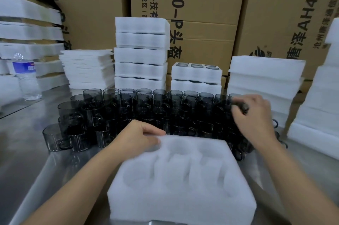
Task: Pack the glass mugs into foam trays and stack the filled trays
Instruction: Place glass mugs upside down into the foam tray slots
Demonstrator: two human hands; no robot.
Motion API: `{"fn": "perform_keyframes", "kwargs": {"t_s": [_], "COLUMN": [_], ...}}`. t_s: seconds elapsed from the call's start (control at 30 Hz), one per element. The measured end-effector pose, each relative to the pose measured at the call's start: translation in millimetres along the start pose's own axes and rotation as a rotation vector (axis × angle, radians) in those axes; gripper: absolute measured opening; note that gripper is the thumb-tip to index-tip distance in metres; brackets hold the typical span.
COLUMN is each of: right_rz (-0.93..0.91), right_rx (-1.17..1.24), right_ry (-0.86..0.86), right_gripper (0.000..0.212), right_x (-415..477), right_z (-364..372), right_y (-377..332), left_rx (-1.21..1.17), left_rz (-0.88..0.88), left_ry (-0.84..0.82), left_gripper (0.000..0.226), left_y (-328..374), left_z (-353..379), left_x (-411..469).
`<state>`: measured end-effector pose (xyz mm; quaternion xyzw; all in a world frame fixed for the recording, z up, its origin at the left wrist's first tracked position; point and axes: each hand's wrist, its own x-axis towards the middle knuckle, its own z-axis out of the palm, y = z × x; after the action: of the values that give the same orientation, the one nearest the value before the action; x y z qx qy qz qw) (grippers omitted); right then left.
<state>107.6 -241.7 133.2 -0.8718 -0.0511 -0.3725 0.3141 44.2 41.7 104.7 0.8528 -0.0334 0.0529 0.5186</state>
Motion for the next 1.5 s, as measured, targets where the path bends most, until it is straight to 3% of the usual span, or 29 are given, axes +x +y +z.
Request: {"fn": "perform_keyframes", "kwargs": {"t_s": [0.2,0.33,0.63,0.7,0.8,0.83,0.9,1.03,1.13,1.23,1.37,1.43,1.5], "right_rz": [0.336,0.321,0.305,0.247,0.119,0.084,0.005,-0.159,-0.250,-0.331,-0.420,-0.403,-0.355], "right_rx": [-0.431,-0.528,-0.501,-0.432,-0.092,0.050,0.273,0.531,0.578,0.486,0.462,0.558,0.621], "right_ry": [-0.136,-0.199,-0.211,-0.118,-0.007,-0.022,-0.108,-0.252,-0.290,-0.273,-0.261,-0.273,-0.319], "right_gripper": [0.055,0.046,0.026,0.020,0.015,0.008,0.016,0.017,0.023,0.029,0.046,0.061,0.066], "right_x": [6.3,5.4,4.4,5.8,6.0,4.8,1.7,-5.9,-13.9,-31.0,-47.1,-47.5,-47.5], "right_z": [-6.6,-5.2,-11.7,-15.8,-22.5,-24.1,-23.5,-16.8,-4.6,17.3,32.6,30.1,27.7], "right_y": [33.0,34.9,26.9,23.1,7.4,-2.1,-24.5,-72.2,-102.9,-117.5,-108.6,-100.1,-95.1], "left_rx": [-0.006,-0.004,0.059,0.078,0.123,0.139,0.156,-0.004,-0.330,-0.665,-0.699,-0.671,-0.678], "left_rz": [-0.011,-0.010,-0.002,0.013,0.045,0.051,0.065,0.208,0.234,0.191,0.179,0.191,0.204], "left_ry": [0.016,0.034,0.025,0.025,0.002,-0.006,-0.012,0.102,0.172,0.069,0.013,0.008,0.013], "left_gripper": [0.030,0.033,0.042,0.043,0.043,0.040,0.033,0.018,0.022,0.051,0.042,0.032,0.037], "left_y": [-0.6,0.6,8.0,9.9,9.4,9.0,7.5,11.8,22.1,26.1,24.5,23.3,23.1], "left_z": [1.7,2.8,0.9,0.6,-1.2,-1.8,-2.2,-1.2,-6.3,-7.9,1.1,2.2,0.9], "left_x": [2.5,1.8,-1.9,-3.6,-3.6,-3.8,-3.0,-0.5,1.2,-1.7,-4.8,-4.1,-3.6]}}
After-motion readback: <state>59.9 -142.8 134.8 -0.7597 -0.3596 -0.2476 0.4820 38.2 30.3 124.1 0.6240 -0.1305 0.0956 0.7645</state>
